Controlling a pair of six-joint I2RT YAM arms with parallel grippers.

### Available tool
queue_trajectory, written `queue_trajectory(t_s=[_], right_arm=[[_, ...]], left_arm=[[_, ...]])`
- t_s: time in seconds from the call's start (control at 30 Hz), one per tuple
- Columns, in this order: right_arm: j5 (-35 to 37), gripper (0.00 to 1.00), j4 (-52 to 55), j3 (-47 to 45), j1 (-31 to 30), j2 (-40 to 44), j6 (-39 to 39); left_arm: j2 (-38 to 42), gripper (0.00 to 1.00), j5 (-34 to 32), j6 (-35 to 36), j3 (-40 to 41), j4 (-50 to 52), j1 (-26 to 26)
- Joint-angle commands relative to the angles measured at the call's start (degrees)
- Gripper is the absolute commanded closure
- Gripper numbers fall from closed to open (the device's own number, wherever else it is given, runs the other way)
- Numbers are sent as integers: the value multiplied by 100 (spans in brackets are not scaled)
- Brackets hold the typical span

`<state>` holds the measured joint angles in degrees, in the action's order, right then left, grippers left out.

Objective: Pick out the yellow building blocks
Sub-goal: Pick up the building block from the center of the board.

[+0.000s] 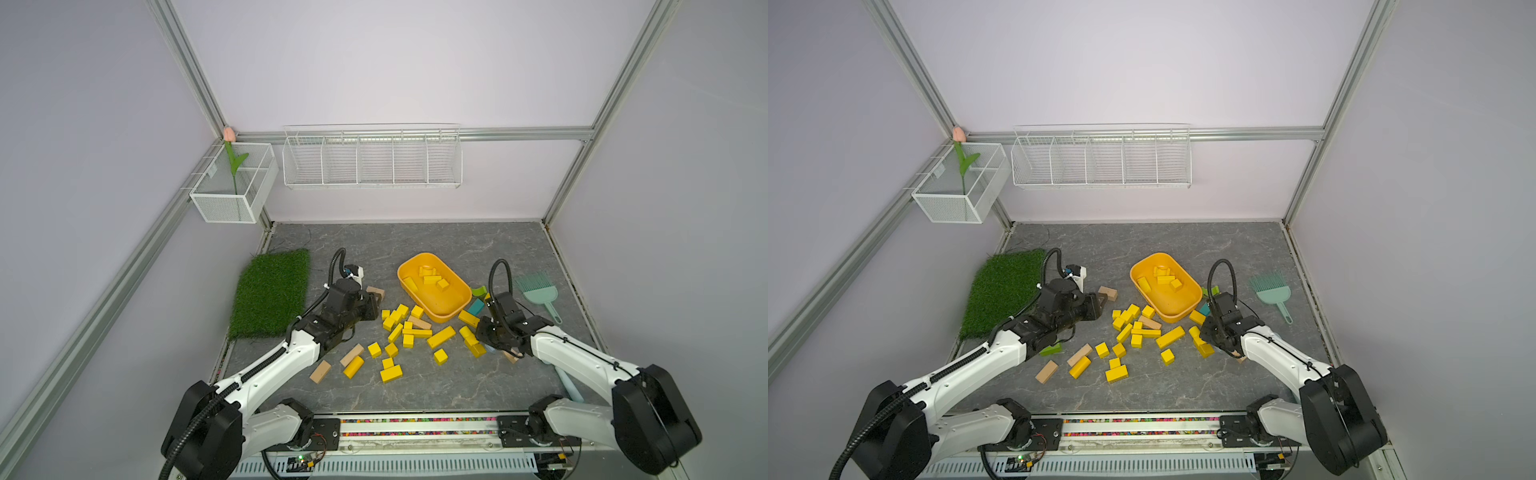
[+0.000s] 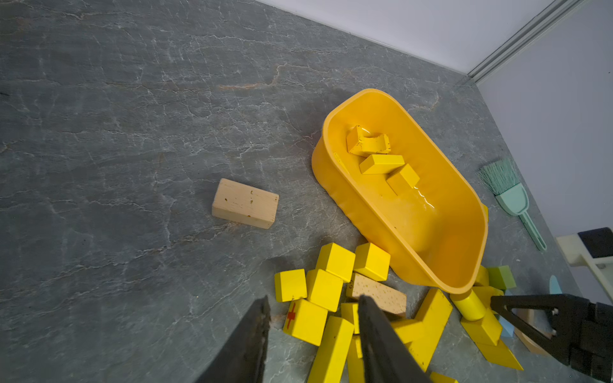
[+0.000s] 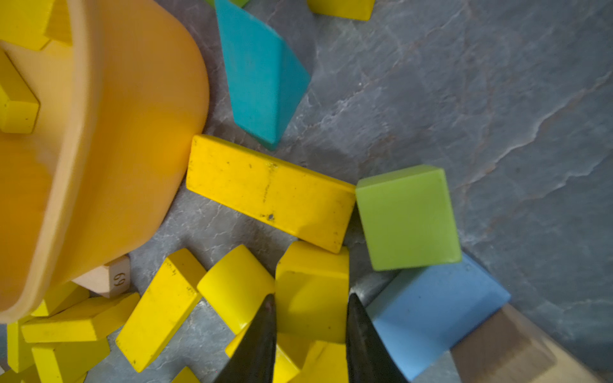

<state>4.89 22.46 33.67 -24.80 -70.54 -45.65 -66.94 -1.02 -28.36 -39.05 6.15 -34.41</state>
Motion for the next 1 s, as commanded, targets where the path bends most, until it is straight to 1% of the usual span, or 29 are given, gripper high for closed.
queue_trajectory(t_s=[0.0, 0.07, 0.2, 0.33, 0.5, 0.7, 0.97], right_arm=[[-5, 74, 72, -76, 25, 147, -32], [-85, 74, -40, -153, 23, 274, 7], [-181, 79, -209, -305, 13, 566, 76], [-137, 79, -225, -392, -14, 860, 93], [-187, 79, -78, -233, -68, 903, 203], [-228, 79, 88, 356, -125, 742, 389], [-326, 78, 324, 1785, -229, -309, 738]], left_arm=[[-37, 54, 26, -66, 7, -82, 39], [-30, 54, 28, -67, 7, -71, 44], [-38, 54, 28, -73, 3, -79, 44], [-43, 54, 25, -81, 2, -79, 56], [7, 54, 30, -81, 33, -79, 59], [108, 54, 27, -113, 107, -107, 84], [175, 54, 102, -169, 182, -158, 193]])
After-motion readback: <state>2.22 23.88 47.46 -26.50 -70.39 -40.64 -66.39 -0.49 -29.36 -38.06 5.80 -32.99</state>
